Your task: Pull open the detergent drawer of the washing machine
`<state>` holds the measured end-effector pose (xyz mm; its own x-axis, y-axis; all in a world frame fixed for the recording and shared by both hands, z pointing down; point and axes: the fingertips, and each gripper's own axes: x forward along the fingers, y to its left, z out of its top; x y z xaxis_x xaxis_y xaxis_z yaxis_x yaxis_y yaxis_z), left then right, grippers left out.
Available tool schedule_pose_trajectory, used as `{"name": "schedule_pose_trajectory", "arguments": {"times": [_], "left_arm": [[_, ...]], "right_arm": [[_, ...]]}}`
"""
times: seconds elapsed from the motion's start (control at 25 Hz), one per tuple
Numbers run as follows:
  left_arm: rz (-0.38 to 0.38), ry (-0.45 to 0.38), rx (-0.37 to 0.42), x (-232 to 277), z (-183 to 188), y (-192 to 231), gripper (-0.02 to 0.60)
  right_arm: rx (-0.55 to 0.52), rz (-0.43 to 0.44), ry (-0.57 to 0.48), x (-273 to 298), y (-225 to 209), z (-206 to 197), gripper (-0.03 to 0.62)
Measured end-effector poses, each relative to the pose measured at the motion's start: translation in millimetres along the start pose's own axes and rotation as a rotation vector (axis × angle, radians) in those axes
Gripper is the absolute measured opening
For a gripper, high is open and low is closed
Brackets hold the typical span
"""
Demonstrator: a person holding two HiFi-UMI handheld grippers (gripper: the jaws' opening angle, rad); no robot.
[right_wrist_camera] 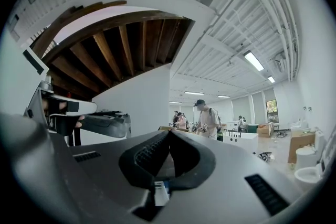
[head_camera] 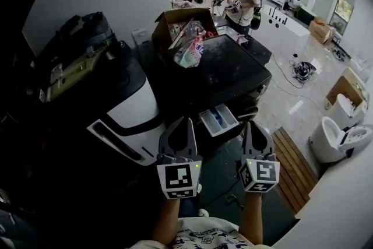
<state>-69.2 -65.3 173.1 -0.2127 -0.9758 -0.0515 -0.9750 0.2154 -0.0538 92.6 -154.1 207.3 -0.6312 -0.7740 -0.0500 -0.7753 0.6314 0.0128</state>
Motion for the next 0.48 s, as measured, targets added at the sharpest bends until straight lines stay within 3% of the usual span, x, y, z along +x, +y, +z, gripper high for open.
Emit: {"name": "schedule_pose_trajectory", "arguments": {"times": [0.48], "left_arm": [[0.007,0.002,0.0,5.1,-2.6,4.6,0.014]], "right_arm": [[0.024,-0.007,-0.015,3.1,-6.7,3.1,0.011]]}}
